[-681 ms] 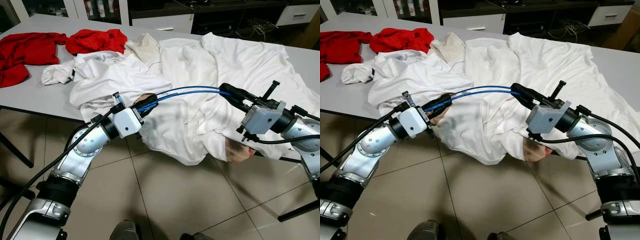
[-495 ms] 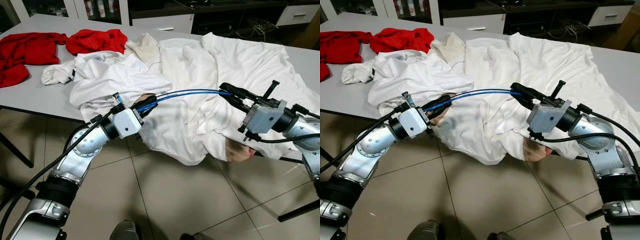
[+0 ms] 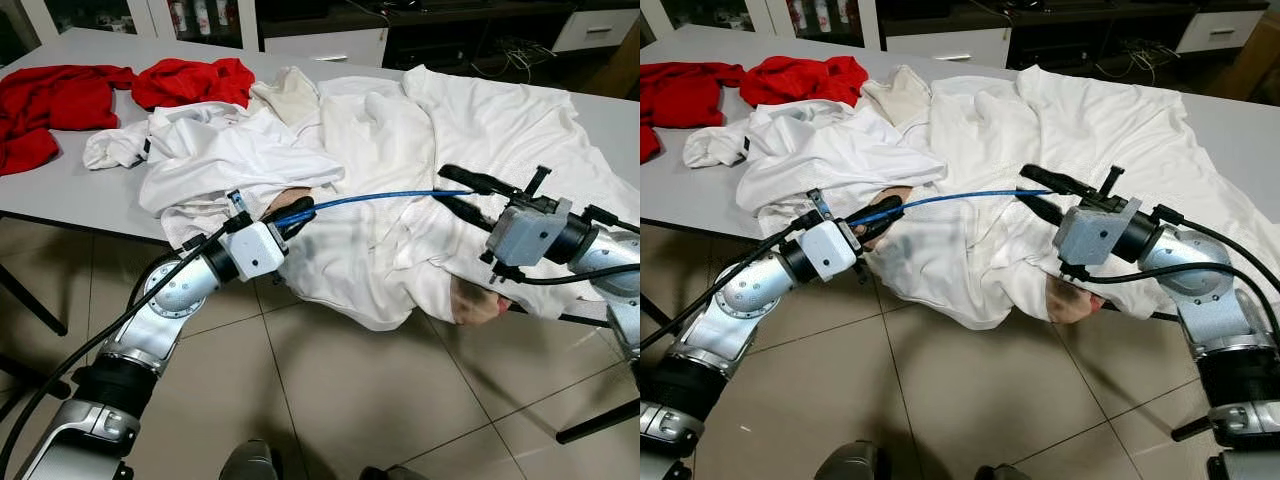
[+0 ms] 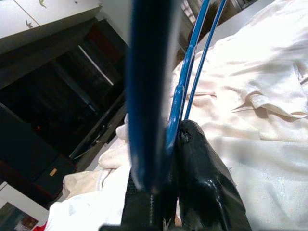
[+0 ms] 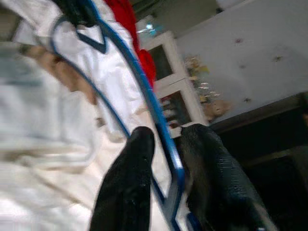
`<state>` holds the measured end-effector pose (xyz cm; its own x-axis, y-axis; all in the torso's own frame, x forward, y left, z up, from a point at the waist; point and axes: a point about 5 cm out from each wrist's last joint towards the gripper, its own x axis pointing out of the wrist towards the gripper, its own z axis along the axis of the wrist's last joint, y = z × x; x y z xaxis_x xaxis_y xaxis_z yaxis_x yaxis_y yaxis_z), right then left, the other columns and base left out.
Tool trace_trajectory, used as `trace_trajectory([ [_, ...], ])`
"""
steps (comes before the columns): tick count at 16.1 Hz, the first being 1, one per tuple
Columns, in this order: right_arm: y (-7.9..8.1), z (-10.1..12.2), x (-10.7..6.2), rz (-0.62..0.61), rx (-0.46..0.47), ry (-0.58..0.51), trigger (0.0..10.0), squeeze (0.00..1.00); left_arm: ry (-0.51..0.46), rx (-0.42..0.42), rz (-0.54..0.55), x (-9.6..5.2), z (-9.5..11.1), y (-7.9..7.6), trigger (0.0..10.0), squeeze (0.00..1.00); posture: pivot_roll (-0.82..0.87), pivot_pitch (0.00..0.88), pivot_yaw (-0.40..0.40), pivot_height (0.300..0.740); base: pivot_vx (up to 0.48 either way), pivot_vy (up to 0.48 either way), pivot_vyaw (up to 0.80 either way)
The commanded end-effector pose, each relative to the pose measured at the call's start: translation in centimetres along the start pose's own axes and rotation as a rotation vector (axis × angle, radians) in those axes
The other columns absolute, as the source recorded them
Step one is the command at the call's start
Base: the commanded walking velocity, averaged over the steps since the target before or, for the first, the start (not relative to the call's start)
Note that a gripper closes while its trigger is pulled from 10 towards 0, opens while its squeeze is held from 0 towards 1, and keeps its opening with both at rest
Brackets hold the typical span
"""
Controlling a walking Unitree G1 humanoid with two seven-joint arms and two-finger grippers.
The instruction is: Hang hanger
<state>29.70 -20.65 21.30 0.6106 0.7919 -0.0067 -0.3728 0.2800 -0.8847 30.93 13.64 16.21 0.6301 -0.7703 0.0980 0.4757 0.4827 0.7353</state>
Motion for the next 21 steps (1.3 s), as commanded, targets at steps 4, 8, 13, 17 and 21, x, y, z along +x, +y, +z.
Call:
trace_trajectory([
  [4,1.1,0.6,0.2,0.134,0.107,-0.017,10.0,0.0,0.003,0.019,-0.007,0.2,0.0,0.0,0.0,0.0,0.18,0.03,-0.005,0.74,0.0,0.0,0.0],
  [8,0.3,1.0,0.1,0.222,0.226,-0.011,10.0,0.0,0.007,0.04,-0.023,0.2,0.0,-0.1,0.0,0.0,0.18,0.03,-0.005,0.74,0.0,0.0,0.0],
  [13,-2.3,1.4,-0.3,0.175,0.381,-0.044,10.0,0.0,0.015,0.046,-0.034,0.1,-0.1,-0.4,0.0,0.0,0.19,0.029,-0.005,0.74,0.0,0.0,0.0],
  [17,-3.0,2.2,-0.6,0.175,0.488,-0.103,10.0,0.0,0.015,0.045,-0.037,0.0,-0.2,-0.5,0.0,0.0,0.19,0.029,-0.003,0.74,0.0,0.0,0.0],
  [21,-1.5,1.6,-1.0,0.27,0.416,0.007,10.0,0.0,0.012,0.051,-0.034,0.2,-0.1,-0.3,0.0,0.0,0.19,0.028,0.0,0.74,0.0,0.0,0.0],
])
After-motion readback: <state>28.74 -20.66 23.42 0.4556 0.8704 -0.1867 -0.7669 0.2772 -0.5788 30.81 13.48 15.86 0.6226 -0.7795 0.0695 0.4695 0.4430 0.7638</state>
